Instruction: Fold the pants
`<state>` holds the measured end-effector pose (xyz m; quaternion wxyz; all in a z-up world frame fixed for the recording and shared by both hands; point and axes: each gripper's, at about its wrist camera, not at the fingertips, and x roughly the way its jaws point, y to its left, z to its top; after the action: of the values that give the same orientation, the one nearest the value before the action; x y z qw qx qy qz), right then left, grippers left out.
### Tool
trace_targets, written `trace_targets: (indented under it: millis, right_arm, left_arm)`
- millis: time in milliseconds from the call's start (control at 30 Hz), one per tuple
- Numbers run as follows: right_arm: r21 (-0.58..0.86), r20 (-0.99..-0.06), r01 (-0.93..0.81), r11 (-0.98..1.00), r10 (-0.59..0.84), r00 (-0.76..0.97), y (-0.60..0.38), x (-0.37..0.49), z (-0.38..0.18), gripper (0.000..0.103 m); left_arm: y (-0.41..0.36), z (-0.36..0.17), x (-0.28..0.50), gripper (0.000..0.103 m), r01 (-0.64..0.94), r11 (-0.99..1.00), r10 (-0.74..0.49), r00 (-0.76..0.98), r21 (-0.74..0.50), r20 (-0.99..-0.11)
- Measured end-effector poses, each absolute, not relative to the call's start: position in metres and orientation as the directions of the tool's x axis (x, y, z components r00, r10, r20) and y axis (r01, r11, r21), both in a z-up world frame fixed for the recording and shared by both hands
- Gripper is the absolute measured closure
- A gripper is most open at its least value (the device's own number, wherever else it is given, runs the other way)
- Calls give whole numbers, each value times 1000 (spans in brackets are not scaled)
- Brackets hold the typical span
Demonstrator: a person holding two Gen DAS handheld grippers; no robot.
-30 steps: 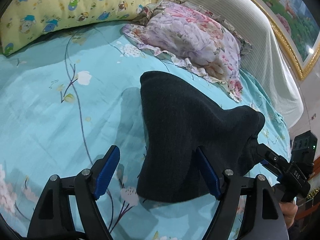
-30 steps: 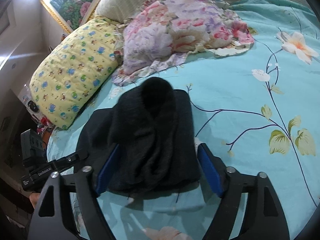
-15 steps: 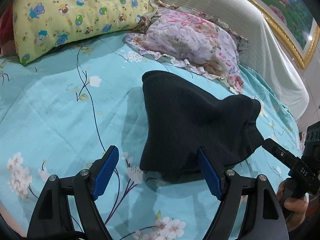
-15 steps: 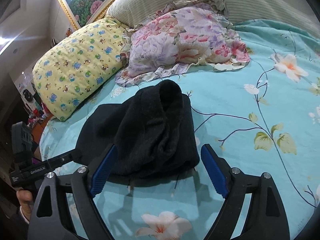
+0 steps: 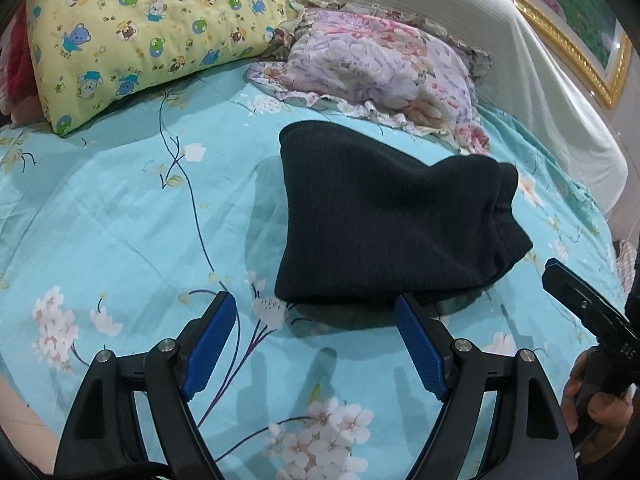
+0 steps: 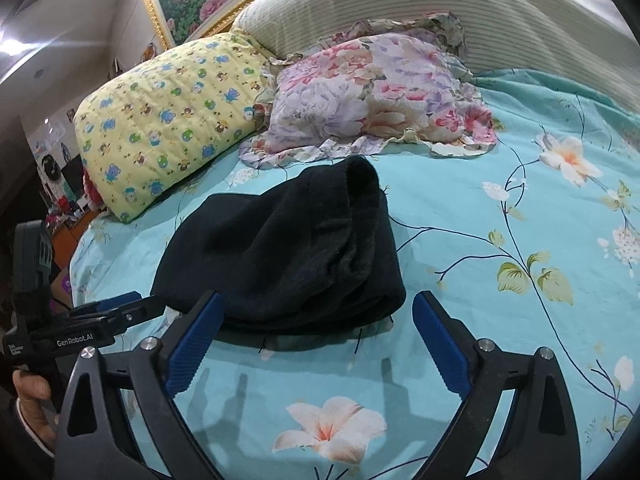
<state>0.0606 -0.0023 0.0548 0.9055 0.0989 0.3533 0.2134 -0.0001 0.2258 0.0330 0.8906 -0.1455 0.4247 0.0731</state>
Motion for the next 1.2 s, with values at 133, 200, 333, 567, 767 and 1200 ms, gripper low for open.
trace_targets:
  millis: [133,200,333,567,767,1200]
  right_arm:
    - [317,-591,-339,886,464,660,3,51,54,4]
    - [302,-598,-345,889,458,658,6,47,51,4]
    - [282,-611,-342,896,443,656,10,41,44,4]
    - [263,-615,-347,900,434,658,13,39,35,4]
    - [229,-634,-363,903,421,649,23,40,28,3]
    - [209,-663,-383,900,419,621,31,46,16,3]
  left_arm:
    - [223,31,-5,21,-258,952,30,621,-167,-783]
    - [220,30,-8,21,-257,955,46,618,-147,-785]
    - [212,26,-11,21,-246,964,73,617,-104,-783]
    - [201,22,-17,17,-223,973,108,651,-53,-752]
    - [200,13,-14,15,-232,972,121,633,-39,-765]
    - [204,-1,-5,15,-236,972,143,599,-3,-788]
